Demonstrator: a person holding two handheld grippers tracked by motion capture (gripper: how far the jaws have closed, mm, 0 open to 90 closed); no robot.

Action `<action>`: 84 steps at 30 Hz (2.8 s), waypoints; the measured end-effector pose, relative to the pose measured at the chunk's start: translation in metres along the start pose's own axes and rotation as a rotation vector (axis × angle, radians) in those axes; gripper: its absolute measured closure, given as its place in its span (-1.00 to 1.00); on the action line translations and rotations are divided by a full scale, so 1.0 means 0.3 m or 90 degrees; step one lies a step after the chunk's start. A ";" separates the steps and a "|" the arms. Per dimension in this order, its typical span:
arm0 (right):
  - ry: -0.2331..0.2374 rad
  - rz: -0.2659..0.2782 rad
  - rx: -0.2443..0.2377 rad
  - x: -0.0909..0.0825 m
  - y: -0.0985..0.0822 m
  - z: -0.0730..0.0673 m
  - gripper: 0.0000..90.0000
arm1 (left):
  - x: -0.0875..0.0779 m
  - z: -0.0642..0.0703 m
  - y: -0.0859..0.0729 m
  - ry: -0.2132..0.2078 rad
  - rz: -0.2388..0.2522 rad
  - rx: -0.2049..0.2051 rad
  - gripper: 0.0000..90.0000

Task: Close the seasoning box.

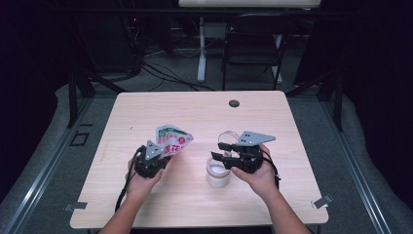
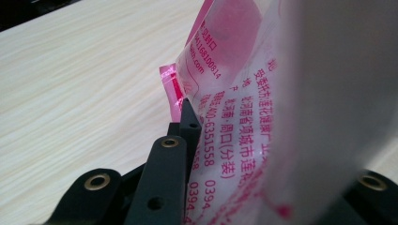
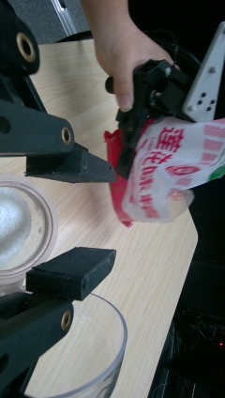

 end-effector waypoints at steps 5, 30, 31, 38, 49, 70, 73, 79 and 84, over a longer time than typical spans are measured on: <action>-0.006 -0.001 0.002 -0.002 -0.001 0.003 0.25 | -0.040 -0.071 -0.019 0.032 -0.005 -0.012 0.73; -0.009 -0.014 0.005 0.014 -0.014 0.010 0.20 | -0.092 -0.297 -0.227 0.147 -0.055 -0.111 0.72; -0.009 -0.018 0.004 0.014 -0.016 0.011 0.20 | -0.089 -0.300 -0.232 0.150 -0.062 -0.109 0.72; -0.010 -0.011 0.008 0.013 -0.015 0.014 0.19 | -0.070 -0.317 -0.251 0.152 -0.080 -0.122 0.72; -0.012 -0.012 0.006 0.015 -0.015 0.014 0.18 | -0.064 -0.319 -0.260 0.145 -0.085 -0.129 0.70; -0.015 -0.010 0.007 0.017 -0.015 0.015 0.15 | -0.101 -0.281 -0.227 0.115 -0.014 -0.129 -0.05; -0.016 -0.008 0.007 0.016 -0.014 0.014 0.14 | -0.109 -0.265 -0.214 0.116 0.000 -0.117 -0.08; -0.026 0.002 0.008 0.010 -0.011 0.020 0.12 | -0.129 -0.247 -0.199 0.112 0.018 -0.110 -0.08; -0.021 0.008 0.010 0.002 -0.006 0.022 0.13 | -0.148 -0.227 -0.181 0.101 0.026 -0.103 -0.08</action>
Point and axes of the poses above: each handheld gripper's, and its own axes: x roughly forward along the jaws, y roughly out of its top, z roughly to its right, the point moved 6 cm from there along x, roughly forward along the jaws, and after that the axes turned 7 degrees about -z, right-handed, at the moved point
